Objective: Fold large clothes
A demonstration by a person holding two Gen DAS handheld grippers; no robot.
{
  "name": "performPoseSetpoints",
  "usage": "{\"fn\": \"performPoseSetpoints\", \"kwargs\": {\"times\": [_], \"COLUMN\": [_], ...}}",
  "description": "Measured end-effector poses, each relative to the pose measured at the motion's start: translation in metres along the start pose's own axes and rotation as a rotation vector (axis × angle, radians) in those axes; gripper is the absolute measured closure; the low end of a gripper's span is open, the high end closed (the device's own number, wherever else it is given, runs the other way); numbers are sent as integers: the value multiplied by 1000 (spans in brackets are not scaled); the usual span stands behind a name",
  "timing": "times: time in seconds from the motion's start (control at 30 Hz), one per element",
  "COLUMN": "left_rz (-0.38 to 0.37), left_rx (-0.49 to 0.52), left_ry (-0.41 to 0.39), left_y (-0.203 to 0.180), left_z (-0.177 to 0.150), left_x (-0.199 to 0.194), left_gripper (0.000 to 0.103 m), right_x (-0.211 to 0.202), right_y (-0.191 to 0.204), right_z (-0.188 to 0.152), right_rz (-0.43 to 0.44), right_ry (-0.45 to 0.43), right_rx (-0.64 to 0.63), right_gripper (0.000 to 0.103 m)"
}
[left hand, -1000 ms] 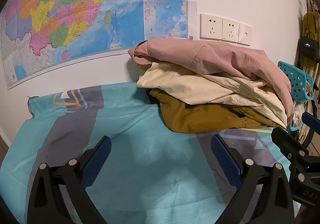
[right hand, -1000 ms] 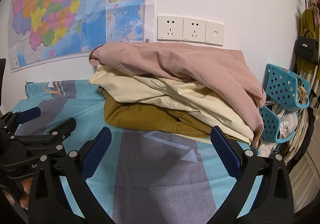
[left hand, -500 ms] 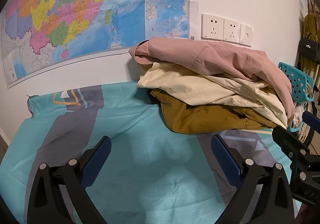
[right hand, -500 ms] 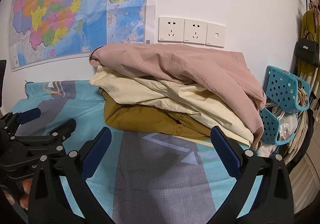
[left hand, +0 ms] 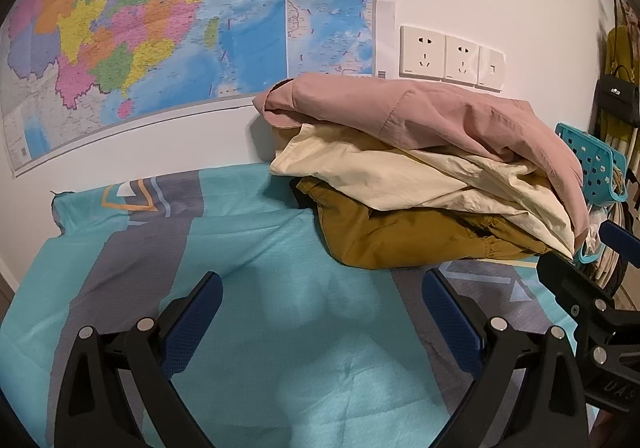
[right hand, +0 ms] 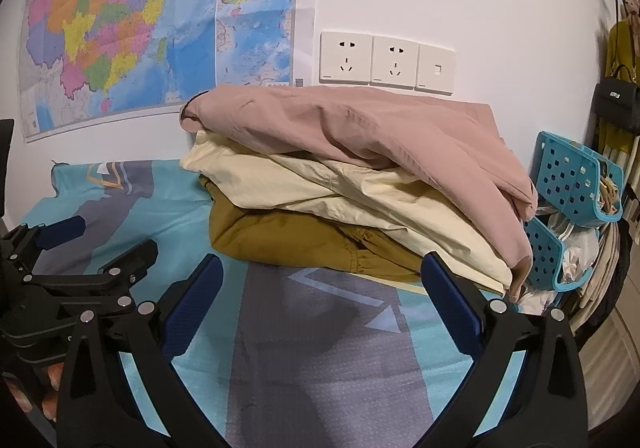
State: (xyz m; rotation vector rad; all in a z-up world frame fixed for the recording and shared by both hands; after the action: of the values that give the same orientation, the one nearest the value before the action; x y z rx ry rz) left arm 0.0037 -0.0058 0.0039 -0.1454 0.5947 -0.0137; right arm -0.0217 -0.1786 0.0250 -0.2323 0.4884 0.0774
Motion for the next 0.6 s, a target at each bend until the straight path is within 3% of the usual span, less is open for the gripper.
{"fn": "performPoseSetpoints", "kwargs": {"times": [0.6], "left_rz": [-11], "left_rx": [-9], "left_ry": [7], "left_y": [0], "left_z": [5], "left_x": [6], "left_gripper": [7], "right_x": [1], "right_y": [3], "right_z": [4], "right_rz": [6], "right_ry": [-8], "right_rx": [-42], "right_gripper": [6]}}
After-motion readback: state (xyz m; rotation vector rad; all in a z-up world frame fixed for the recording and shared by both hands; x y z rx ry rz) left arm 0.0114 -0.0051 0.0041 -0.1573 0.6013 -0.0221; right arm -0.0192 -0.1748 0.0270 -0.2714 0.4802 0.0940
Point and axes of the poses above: each gripper's, at about its wrist camera, not at the fingertips, and x roughly the way its jaws point, y to its left, z to its top, the point moved 1 cm from there along x, roughly the way its jaws point, and after that the axes turned 11 degrees about -x, right-handed, at the moved point
